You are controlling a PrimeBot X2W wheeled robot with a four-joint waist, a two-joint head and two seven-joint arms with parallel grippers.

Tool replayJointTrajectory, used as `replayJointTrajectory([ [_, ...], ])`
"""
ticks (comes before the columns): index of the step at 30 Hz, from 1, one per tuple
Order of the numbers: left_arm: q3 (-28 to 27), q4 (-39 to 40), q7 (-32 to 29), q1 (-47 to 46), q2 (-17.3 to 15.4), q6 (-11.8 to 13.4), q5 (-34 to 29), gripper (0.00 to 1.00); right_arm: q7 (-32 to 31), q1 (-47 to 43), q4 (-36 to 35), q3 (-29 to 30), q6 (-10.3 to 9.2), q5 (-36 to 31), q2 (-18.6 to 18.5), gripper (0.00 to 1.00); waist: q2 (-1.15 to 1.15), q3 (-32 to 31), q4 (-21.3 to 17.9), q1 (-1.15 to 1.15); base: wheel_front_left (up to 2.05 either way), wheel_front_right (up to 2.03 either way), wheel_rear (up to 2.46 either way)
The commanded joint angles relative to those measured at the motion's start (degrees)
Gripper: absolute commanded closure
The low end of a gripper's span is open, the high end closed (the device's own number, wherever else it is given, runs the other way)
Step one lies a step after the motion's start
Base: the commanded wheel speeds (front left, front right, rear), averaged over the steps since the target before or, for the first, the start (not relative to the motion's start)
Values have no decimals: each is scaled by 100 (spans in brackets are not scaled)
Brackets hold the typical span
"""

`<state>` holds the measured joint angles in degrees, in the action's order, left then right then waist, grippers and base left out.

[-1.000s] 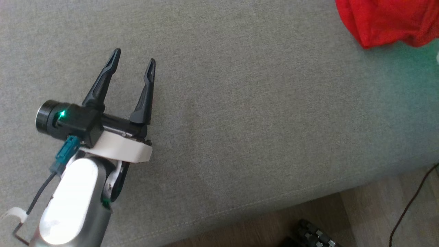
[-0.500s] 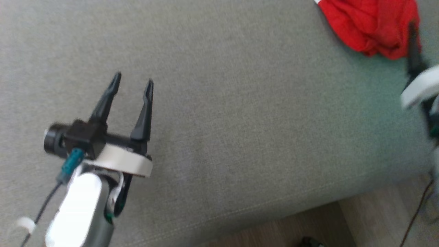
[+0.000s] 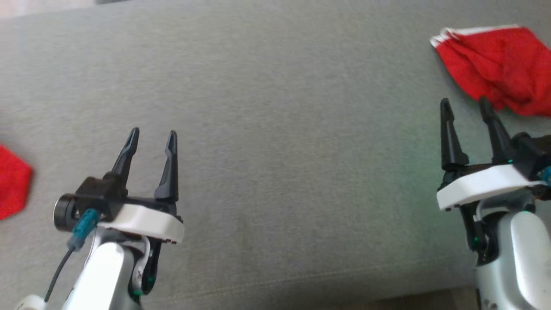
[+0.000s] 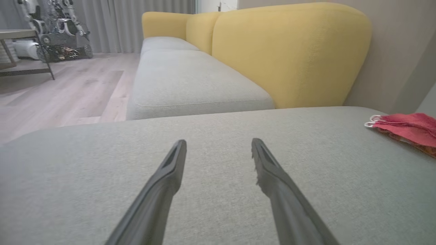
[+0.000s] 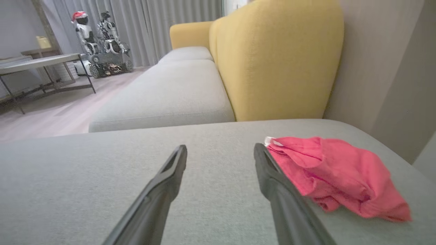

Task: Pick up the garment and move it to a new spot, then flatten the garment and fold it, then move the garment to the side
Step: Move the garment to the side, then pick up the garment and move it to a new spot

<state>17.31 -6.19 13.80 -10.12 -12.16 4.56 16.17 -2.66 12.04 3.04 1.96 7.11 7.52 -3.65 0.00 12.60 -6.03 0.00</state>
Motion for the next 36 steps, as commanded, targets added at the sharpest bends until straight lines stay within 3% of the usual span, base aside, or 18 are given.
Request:
replayJointTrajectory([
  [1,-266,143,72,-61,-116,41,34,0,65,-5,-263,-151,37,-62,39,0,0,-219,263,0,0,0,0],
  [13,-180,77,22,369,-208,41,90,0,330,-561,-145,-163,37,-61,76,0,0,-748,617,0,0,0,0],
  [25,-31,-13,-24,755,-213,86,131,0,309,-1107,-143,-243,37,13,77,0,0,-1223,675,0,0,0,0],
  [36,22,64,-62,823,-279,175,104,0,259,-1196,-167,-282,37,15,77,0,0,-1276,658,0,0,0,0],
])
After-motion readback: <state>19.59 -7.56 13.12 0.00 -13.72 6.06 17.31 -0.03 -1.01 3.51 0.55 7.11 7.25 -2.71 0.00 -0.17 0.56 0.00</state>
